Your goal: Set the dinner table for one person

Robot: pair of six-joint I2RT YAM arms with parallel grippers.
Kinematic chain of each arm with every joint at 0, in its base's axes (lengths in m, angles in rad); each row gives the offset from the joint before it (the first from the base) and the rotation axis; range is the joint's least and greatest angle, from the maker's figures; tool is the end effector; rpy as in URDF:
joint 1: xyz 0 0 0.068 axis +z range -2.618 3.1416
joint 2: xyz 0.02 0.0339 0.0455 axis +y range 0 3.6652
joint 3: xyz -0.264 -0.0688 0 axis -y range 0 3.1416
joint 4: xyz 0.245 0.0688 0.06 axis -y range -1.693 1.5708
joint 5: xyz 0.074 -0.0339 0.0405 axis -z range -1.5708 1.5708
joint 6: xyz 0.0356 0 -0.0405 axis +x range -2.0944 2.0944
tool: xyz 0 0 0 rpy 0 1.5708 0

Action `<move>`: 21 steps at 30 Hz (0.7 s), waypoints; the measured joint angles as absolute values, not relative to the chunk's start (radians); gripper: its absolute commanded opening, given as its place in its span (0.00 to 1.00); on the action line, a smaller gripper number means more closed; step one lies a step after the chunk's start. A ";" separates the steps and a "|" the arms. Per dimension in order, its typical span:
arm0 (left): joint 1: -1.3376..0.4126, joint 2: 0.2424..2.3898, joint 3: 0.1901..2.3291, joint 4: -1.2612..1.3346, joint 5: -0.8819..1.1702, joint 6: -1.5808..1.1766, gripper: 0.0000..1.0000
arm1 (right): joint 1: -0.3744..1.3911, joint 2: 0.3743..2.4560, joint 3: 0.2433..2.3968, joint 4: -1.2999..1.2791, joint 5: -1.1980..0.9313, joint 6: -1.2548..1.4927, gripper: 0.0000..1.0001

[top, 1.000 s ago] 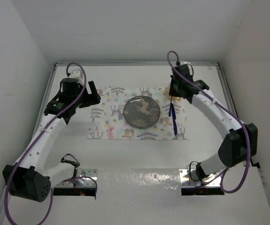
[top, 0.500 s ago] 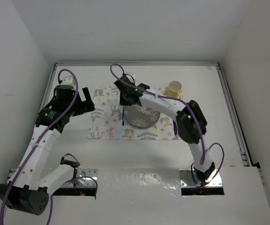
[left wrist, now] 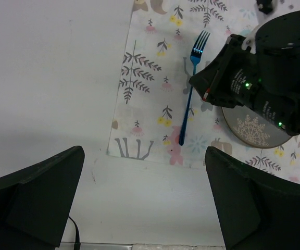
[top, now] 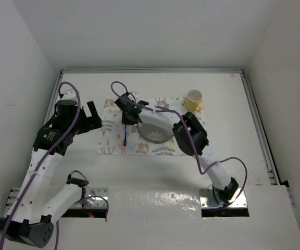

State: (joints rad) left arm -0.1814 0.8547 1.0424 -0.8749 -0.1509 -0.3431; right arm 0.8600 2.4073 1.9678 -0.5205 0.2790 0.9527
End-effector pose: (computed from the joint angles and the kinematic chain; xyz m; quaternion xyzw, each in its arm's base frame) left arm 0.1589 -0.0237 0.3480 -0.1049 0.8959 -0.0447 0.4294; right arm 0.3501 0.3917 0.1518 0.0855 0.9415 0.1526 0.2880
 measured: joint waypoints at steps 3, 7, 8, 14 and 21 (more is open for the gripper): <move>-0.181 0.833 1.042 -0.881 -0.150 -0.343 1.00 | 0.868 2.429 1.968 -0.505 0.278 0.960 0.00; -0.181 0.815 1.042 -0.891 -0.150 -0.343 1.00 | 0.879 2.456 1.968 -0.484 0.278 0.964 0.05; -0.181 0.812 1.042 -0.893 -0.150 -0.343 1.00 | 0.881 2.456 1.968 -0.476 0.278 0.965 0.06; -0.181 0.800 1.042 -0.904 -0.150 -0.343 1.00 | 0.888 2.457 1.957 -0.437 0.279 0.968 0.29; -0.181 0.796 1.042 -0.911 -0.147 -0.342 1.00 | 0.901 2.429 1.921 -0.398 0.294 0.925 0.47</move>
State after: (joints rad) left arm -0.1814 0.7956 1.0416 -0.9108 -0.1474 -0.3420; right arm 0.9012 2.4287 1.9213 -0.3977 0.2943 0.9253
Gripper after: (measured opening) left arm 0.999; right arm 0.423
